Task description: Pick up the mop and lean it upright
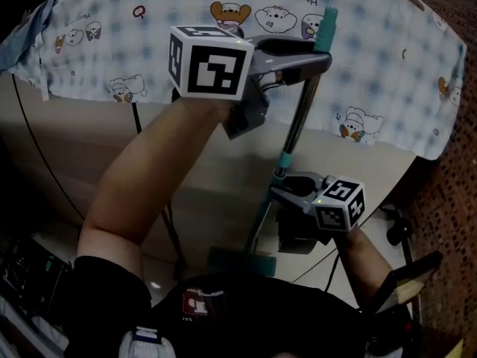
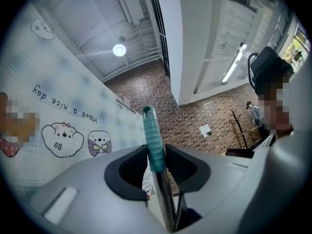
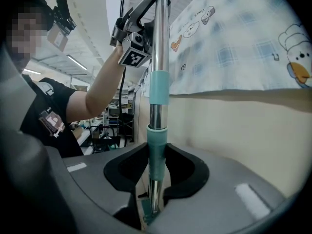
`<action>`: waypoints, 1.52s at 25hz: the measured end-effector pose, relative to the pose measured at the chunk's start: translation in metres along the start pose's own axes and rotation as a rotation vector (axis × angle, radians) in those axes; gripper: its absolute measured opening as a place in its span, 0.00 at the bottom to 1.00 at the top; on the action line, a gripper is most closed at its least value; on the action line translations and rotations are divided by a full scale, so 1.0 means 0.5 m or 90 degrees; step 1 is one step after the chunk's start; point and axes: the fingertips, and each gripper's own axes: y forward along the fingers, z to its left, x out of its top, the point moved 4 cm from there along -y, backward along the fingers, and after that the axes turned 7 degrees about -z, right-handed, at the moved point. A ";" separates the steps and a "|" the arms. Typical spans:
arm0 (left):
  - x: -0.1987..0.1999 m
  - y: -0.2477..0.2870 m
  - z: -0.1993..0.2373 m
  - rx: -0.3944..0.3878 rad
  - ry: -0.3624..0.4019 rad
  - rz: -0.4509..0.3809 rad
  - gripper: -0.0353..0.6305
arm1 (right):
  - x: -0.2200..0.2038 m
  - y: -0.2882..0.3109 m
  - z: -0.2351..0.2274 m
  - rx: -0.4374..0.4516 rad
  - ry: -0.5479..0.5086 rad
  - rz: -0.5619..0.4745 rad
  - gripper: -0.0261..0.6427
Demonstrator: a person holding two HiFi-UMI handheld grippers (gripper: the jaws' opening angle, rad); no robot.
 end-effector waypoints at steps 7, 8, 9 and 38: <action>0.010 0.000 0.007 0.008 0.009 -0.014 0.24 | 0.007 -0.006 -0.002 0.000 -0.003 -0.006 0.23; 0.010 -0.001 0.007 0.008 0.008 -0.014 0.24 | 0.006 -0.006 -0.002 0.001 -0.003 -0.006 0.23; 0.007 -0.001 0.008 0.007 0.005 -0.012 0.24 | 0.005 -0.006 -0.003 0.001 -0.002 -0.005 0.23; -0.378 -0.150 -0.005 0.097 -0.026 0.074 0.22 | -0.383 0.127 -0.001 -0.062 0.047 0.041 0.23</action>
